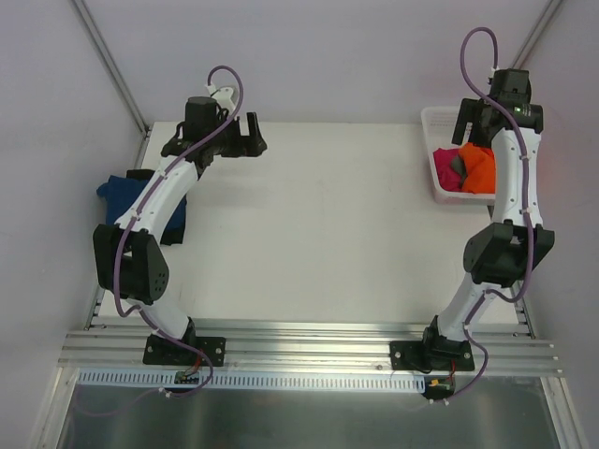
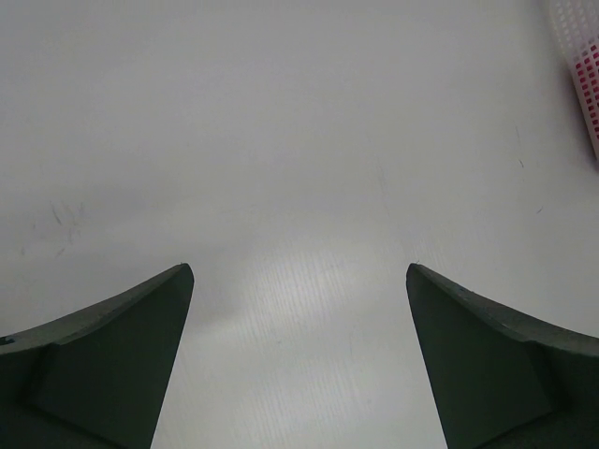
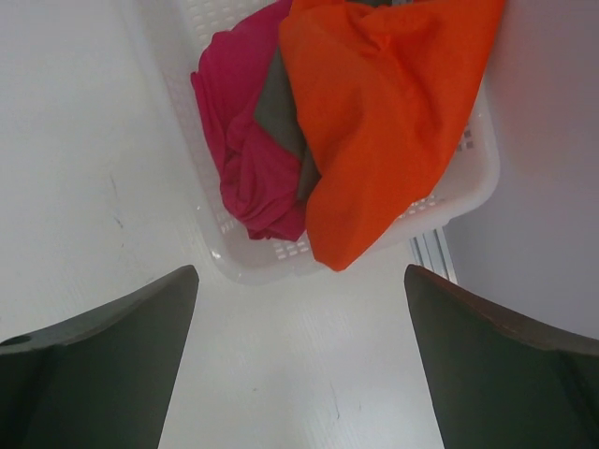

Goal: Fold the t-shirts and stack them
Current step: Grab the tshirt from the pile

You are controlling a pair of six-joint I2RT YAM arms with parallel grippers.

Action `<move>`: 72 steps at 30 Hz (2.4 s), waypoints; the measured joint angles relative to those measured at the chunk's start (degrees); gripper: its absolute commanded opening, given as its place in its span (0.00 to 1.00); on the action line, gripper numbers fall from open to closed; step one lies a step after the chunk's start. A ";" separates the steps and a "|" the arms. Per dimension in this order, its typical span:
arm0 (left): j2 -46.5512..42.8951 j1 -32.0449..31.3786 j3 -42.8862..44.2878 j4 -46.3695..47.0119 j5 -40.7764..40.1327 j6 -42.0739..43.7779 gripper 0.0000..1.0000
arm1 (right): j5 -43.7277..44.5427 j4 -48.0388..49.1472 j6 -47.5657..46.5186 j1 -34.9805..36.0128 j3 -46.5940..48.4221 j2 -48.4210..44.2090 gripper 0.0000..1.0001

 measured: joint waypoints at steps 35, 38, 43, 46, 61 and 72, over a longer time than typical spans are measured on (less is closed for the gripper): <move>6.21 -2.14 3.19 -9.70 2.73 18.05 0.99 | 16.81 26.73 -22.49 -2.49 -6.25 21.97 0.50; 6.40 -3.63 3.34 -11.10 1.40 19.04 0.99 | 16.65 26.60 -22.05 -2.51 -5.92 22.56 0.07; 7.48 -5.05 4.26 -12.39 0.52 19.82 0.99 | 15.41 25.59 -20.28 -2.08 -5.09 22.38 0.01; 8.24 -5.42 4.26 -12.68 0.35 20.20 0.99 | 13.55 25.20 -19.87 -1.25 -6.16 20.70 0.01; 13.25 -4.94 20.65 -9.35 -14.60 17.88 0.99 | -0.50 31.28 -20.11 17.73 -10.10 -7.13 0.01; 12.83 -2.58 22.75 -7.82 -20.92 15.04 0.99 | -27.82 25.81 -5.05 19.15 -10.49 -13.40 0.97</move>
